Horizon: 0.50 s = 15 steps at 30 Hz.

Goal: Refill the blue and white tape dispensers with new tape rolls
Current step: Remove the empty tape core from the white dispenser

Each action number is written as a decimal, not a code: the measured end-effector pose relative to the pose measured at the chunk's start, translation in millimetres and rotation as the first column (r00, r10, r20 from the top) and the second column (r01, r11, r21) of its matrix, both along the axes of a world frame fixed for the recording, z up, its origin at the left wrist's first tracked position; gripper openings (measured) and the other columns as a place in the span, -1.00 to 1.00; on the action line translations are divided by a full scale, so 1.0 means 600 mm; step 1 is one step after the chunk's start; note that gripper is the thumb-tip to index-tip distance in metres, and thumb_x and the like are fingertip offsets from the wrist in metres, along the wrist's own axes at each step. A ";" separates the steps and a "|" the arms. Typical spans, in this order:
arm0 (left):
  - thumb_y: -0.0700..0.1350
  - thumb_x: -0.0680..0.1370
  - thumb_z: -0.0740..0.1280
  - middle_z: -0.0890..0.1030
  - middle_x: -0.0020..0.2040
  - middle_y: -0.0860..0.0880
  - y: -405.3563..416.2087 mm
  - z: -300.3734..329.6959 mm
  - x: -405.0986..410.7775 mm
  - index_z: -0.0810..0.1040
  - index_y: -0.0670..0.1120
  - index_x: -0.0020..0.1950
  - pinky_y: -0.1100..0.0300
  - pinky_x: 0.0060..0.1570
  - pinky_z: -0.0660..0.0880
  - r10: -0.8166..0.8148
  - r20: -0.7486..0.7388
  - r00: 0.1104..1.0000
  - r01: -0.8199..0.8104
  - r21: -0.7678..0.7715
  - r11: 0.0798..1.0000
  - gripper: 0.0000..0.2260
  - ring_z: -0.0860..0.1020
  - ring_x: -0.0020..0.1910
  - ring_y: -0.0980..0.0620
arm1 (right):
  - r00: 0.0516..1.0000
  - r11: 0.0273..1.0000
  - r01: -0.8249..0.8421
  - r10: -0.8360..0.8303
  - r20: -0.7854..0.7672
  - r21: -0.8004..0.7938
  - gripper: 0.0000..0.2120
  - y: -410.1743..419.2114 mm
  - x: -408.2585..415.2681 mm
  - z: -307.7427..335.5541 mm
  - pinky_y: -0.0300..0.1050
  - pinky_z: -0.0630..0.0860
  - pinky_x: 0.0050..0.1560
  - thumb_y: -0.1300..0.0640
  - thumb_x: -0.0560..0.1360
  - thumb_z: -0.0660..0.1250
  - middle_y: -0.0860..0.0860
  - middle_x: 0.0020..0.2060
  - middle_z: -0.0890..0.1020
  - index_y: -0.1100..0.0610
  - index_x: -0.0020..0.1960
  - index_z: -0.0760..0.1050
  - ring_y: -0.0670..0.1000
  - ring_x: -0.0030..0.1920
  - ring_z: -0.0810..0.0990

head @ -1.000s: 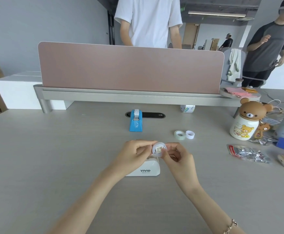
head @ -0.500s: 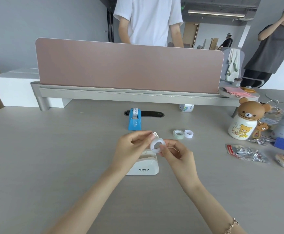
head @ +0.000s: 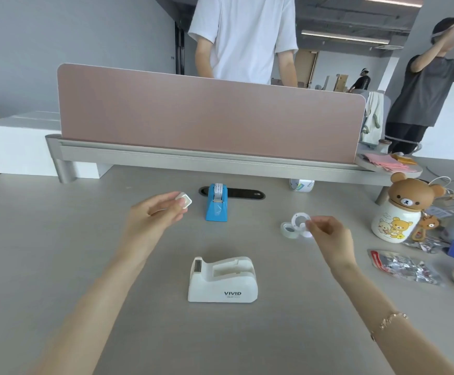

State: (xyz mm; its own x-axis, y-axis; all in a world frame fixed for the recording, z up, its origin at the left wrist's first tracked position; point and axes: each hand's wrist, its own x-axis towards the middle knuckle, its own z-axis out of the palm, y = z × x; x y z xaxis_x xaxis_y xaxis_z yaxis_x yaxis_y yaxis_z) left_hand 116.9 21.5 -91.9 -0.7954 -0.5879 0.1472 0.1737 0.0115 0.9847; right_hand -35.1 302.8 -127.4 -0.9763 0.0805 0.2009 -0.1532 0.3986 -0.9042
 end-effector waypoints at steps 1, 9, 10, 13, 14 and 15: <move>-0.09 0.47 0.43 0.71 0.00 -0.03 -0.006 -0.003 0.001 0.63 -0.11 0.13 0.34 0.04 0.57 -0.004 0.004 1.000 0.004 -0.002 1.000 -0.74 0.70 -0.03 0.06 | 1.000 0.999 0.005 -0.006 0.017 0.033 -0.84 0.001 -0.026 0.001 -0.20 0.37 -0.31 0.09 0.48 0.35 0.03 -0.16 0.64 0.17 -0.04 0.60 0.05 -0.14 0.56; -0.07 0.48 0.42 0.71 -0.01 -0.01 -0.012 -0.005 0.004 0.65 -0.01 0.04 0.25 0.11 0.53 -0.028 0.083 0.996 0.035 -0.089 0.995 -0.85 0.70 -0.06 0.06 | 0.966 0.996 0.062 -0.074 0.249 0.059 -0.74 -0.015 -0.164 -0.012 -0.15 0.37 -0.11 0.15 0.46 0.39 0.16 -0.03 0.65 0.24 0.10 0.60 0.08 -0.12 0.50; -0.07 0.48 0.42 0.71 -0.02 0.00 -0.011 -0.007 0.003 0.65 0.01 0.03 0.26 0.10 0.52 -0.033 0.092 0.995 0.041 -0.087 0.995 -0.86 0.70 -0.06 0.06 | 0.961 0.995 0.064 -0.082 0.265 0.076 -0.75 -0.017 -0.169 -0.013 -0.15 0.37 -0.12 0.15 0.46 0.39 0.16 -0.05 0.63 0.24 0.09 0.60 0.09 -0.12 0.50; -0.05 0.47 0.43 0.72 -0.05 0.04 -0.003 -0.011 0.000 0.65 0.03 0.02 0.40 -0.05 0.53 -0.046 0.110 0.993 0.056 -0.088 0.995 -0.86 0.70 -0.07 0.10 | 0.957 0.978 0.072 -0.124 0.263 0.198 -0.79 -0.018 -0.175 -0.014 -0.11 0.40 -0.16 0.17 0.48 0.36 0.15 -0.19 0.55 0.29 0.03 0.61 0.12 -0.17 0.48; -0.04 0.47 0.43 0.72 -0.06 0.06 0.001 -0.013 0.000 0.65 0.05 0.00 0.45 -0.12 0.52 -0.046 0.114 0.992 0.056 -0.090 0.994 -0.87 0.70 -0.08 0.12 | 0.957 0.969 0.074 -0.135 0.256 0.236 -0.78 -0.014 -0.176 -0.015 -0.09 0.43 -0.16 0.16 0.47 0.36 0.15 -0.21 0.54 0.30 0.00 0.62 0.12 -0.19 0.48; -0.03 0.47 0.42 0.71 -0.07 0.07 0.005 -0.014 -0.001 0.65 0.06 -0.01 0.46 -0.14 0.51 -0.045 0.118 0.992 0.056 -0.091 0.994 -0.88 0.69 -0.08 0.13 | 0.956 0.962 0.073 -0.143 0.255 0.264 -0.76 -0.010 -0.176 -0.016 -0.06 0.46 -0.15 0.14 0.47 0.36 0.16 -0.23 0.54 0.32 -0.01 0.62 0.13 -0.20 0.49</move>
State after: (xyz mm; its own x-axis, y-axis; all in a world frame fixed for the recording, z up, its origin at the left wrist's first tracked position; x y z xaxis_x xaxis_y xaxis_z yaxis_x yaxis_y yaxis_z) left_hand 116.5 24.5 -100.5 -0.8384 -0.5348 0.1051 0.0616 0.0986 0.9932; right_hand -140.9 296.7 -137.1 -0.9847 0.1695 -0.0406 0.1381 0.6169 -0.7748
